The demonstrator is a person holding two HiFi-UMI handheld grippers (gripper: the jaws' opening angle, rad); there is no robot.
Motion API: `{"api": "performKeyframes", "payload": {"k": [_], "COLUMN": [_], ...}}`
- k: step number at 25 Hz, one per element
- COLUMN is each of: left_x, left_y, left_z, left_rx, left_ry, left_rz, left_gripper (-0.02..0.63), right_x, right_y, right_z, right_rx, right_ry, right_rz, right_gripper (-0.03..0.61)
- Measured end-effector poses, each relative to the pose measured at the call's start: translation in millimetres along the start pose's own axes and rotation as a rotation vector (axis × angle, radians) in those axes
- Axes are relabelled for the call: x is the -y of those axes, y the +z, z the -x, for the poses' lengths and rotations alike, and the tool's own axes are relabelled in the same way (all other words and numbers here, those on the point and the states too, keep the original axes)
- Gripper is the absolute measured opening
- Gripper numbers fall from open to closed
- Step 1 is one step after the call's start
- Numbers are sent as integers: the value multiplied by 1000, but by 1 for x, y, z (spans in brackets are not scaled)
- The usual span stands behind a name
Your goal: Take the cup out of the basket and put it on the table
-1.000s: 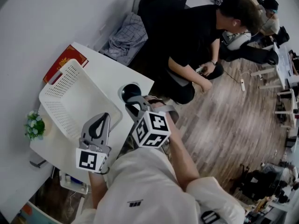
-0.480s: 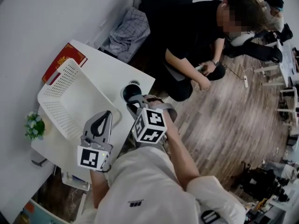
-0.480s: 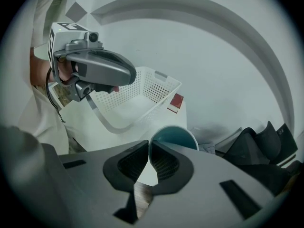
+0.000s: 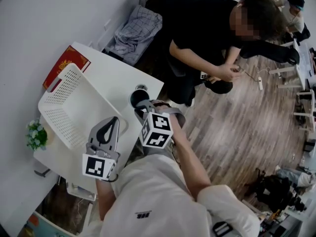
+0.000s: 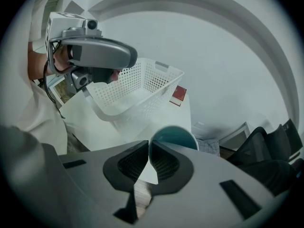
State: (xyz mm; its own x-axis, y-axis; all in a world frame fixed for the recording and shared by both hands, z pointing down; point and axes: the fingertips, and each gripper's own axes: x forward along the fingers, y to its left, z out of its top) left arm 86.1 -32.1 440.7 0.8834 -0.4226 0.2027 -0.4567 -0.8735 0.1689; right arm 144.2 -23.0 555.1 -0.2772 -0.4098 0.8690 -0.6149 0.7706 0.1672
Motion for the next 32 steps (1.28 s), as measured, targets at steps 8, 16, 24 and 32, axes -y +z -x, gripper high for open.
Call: {"api": "performKeyframes", "payload": {"k": [8,16,24,32], "left_x": [-2,-5,-3,-3], "left_y": [-1,-3,-2,-5], "left_z": [-1,0,-2,-2], "left_rx": [-11,-13,-17,-21], "left_ry": [4,6,-3,-8], "left_rz": [9,14,14,16], "left_gripper": [9,9,9,9], "right_x": [-6,-11,-13,-20], "right_y": [-10,-21,-31,-35], "right_z": [-20,-38,-49,-61], "right_rx": [-31,-60,-90,-103], "right_ry": [24,34,26,38], "right_rz": [7,9,27,35], "right_gripper": [32,32,32,32]}}
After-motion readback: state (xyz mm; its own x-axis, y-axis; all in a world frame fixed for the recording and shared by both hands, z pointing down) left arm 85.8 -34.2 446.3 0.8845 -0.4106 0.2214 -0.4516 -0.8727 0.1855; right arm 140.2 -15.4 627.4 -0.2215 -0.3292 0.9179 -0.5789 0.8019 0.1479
